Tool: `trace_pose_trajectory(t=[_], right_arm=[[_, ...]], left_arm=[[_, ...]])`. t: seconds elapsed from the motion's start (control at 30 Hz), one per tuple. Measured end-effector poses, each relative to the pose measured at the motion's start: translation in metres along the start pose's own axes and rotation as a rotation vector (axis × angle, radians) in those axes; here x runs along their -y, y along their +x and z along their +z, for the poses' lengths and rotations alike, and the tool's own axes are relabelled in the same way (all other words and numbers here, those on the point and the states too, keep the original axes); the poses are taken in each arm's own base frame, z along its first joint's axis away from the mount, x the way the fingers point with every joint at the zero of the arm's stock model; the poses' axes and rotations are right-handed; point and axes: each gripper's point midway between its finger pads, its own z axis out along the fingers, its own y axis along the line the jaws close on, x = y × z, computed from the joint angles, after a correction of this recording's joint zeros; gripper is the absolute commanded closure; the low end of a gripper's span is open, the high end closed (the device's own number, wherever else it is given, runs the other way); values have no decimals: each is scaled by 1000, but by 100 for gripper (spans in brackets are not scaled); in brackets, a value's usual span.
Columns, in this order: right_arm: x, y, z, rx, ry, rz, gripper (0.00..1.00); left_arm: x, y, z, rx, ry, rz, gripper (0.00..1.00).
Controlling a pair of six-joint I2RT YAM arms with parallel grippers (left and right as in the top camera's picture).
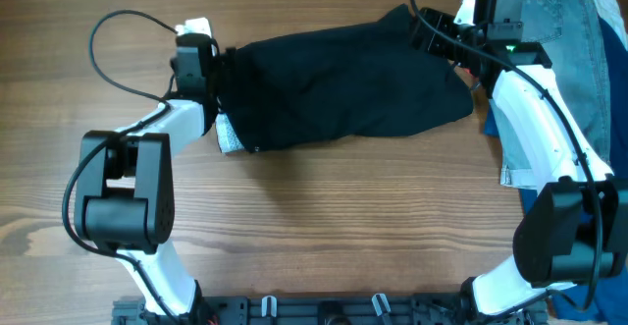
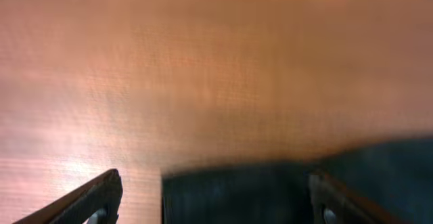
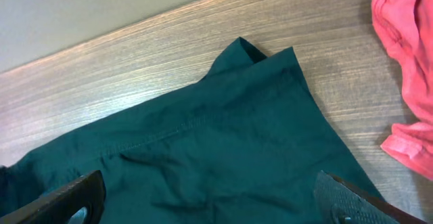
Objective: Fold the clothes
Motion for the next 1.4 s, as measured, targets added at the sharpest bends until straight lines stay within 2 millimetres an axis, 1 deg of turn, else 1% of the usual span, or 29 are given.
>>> trace_pose_trajectory(t=[0.07, 0.1, 0.13, 0.17, 0.2, 0.23, 0.27, 0.3, 0.33, 0.37, 0.4, 0.43, 0.47, 0.5, 0.57, 0.6, 0.67, 0.73, 0.8, 0.87, 0.93, 1.0, 1.1, 1.2, 1.23, 1.3, 1.4], right_arm=[[-1, -3, 0, 11, -3, -45, 1], [-1, -5, 0, 19, -5, -72, 3], [-2, -7, 1, 29, -6, -96, 10], [-2, -9, 2, 38, -5, -111, 26], [-1, -10, 4, 43, -1, -130, 49], [2, -10, 10, 44, 5, -147, 72], [4, -7, 17, 38, 9, -159, 86], [9, -1, 31, 18, 15, -164, 94], [13, 5, 40, 3, 20, -166, 96], [19, 14, 54, -22, 26, -165, 96], [28, 29, 74, -63, 35, -158, 95], [33, 39, 85, -89, 42, -155, 96], [39, 49, 95, -113, 49, -151, 96], [43, 56, 103, -129, 55, -148, 96], [47, 59, 110, -130, 66, -149, 96], [49, 58, 111, -123, 73, -150, 95], [53, 48, 112, -83, 102, -162, 96], [57, 48, 113, -81, 123, -166, 96], [62, 54, 118, -95, 140, -175, 96], [70, 65, 126, -124, 158, -179, 96], [74, 72, 130, -142, 169, -180, 96], [75, 72, 130, -143, 173, -180, 96], [75, 72, 130, -143, 175, -181, 96], [75, 72, 130, -143, 176, -185, 96], [75, 72, 130, -143, 176, -189, 96], [76, 73, 130, -147, 176, -196, 96], [76, 73, 130, -147, 176, -204, 96]], left_arm=[[0, 21, -4, -91, -8, 2, 1], [-1, 28, -8, -122, -12, 0, 0], [-1, 31, -16, -152, -15, -7, 0], [-2, 31, -24, -169, -18, -13, 0], [-3, 27, -35, -174, -21, -20, 0], [-3, 15, -54, -166, -18, -29, 0], [-3, 2, -71, -140, -12, -37, 0], [-2, -18, -94, -97, -1, -52, 0], [-2, -27, -109, -77, 4, -64, 0], [-2, -35, -125, -62, 10, -79, 0], [-2, -39, -138, -56, 16, -93, 0], [-2, -42, -150, -52, 26, -110, 0], [0, -40, -154, -65, 35, -125, 0], [1, -34, -154, -93, 41, -133, 0], [2, -20, -150, -148, 44, -147, 0], [3, -17, -148, -161, 47, -150, 0], [4, -12, -143, -178, 50, -153, 0], [5, -2, -133, -216, 48, -166, 0], [7, 9, -123, -252, 55, -176, 0], [10, 23, -109, -299, 60, -189, 0], [12, 33, -100, -330, 63, -198, 0], [12, 38, -96, -344, 64, -202, 0], [14, 34, -92, -324, 74, -207, 0], [16, 31, -83, -303, 83, -207, 0], [16, 35, -78, -310, 81, -201, 0], [14, 52, -65, -351, 71, -177, 0], [12, 70, -54, -397, 58, -161, 0]])
